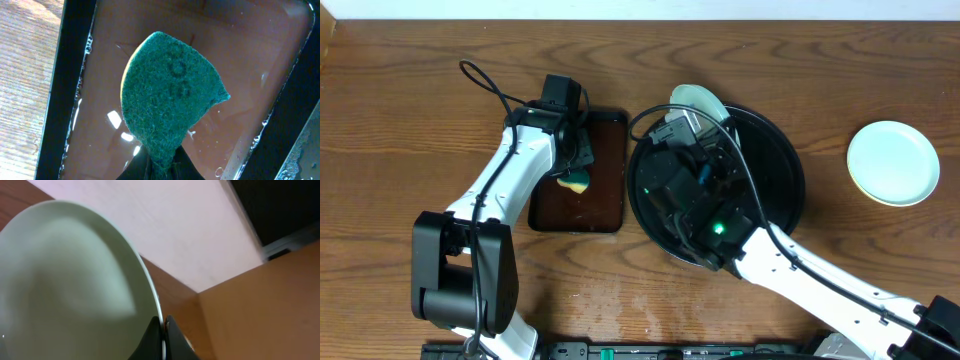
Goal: Clean dirty plates on tray and stack at the side
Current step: 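Lift the pale green plate off the black tray with the right gripper, then carry the plate right and stack it on the plate pile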
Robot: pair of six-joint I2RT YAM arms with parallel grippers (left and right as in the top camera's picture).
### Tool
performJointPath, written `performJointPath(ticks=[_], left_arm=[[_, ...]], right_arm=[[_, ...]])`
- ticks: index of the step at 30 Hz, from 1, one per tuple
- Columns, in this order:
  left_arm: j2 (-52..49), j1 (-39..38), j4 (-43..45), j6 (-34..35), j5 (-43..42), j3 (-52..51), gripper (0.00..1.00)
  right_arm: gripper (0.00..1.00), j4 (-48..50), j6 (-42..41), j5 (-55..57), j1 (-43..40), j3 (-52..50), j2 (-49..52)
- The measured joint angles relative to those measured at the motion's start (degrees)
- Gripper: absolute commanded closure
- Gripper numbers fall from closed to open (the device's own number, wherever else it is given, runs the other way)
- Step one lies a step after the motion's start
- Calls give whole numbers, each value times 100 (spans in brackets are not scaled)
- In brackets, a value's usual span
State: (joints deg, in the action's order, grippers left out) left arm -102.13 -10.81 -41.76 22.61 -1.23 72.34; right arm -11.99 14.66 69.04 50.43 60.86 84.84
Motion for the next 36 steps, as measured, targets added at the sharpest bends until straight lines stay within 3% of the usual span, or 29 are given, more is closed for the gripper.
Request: performJointPath(ticks=[3, 10, 20, 25, 36], left_arm=[[0, 0, 0, 0, 0, 0, 92], [0, 0, 0, -2, 13, 0, 92], [0, 0, 0, -2, 13, 0, 92], [0, 0, 0, -2, 13, 0, 92], [0, 0, -2, -2, 13, 0, 92]], right_arm=[[99, -417, -614, -546, -306, 13, 0], [99, -1248, -2181, -3005, -1790, 22, -4], [99, -1294, -3056, -5993, -4367, 20, -4], [99, -1360, -3189, -6666, -5578, 20, -4], [99, -1488, -3248, -6948, -7587, 20, -4]])
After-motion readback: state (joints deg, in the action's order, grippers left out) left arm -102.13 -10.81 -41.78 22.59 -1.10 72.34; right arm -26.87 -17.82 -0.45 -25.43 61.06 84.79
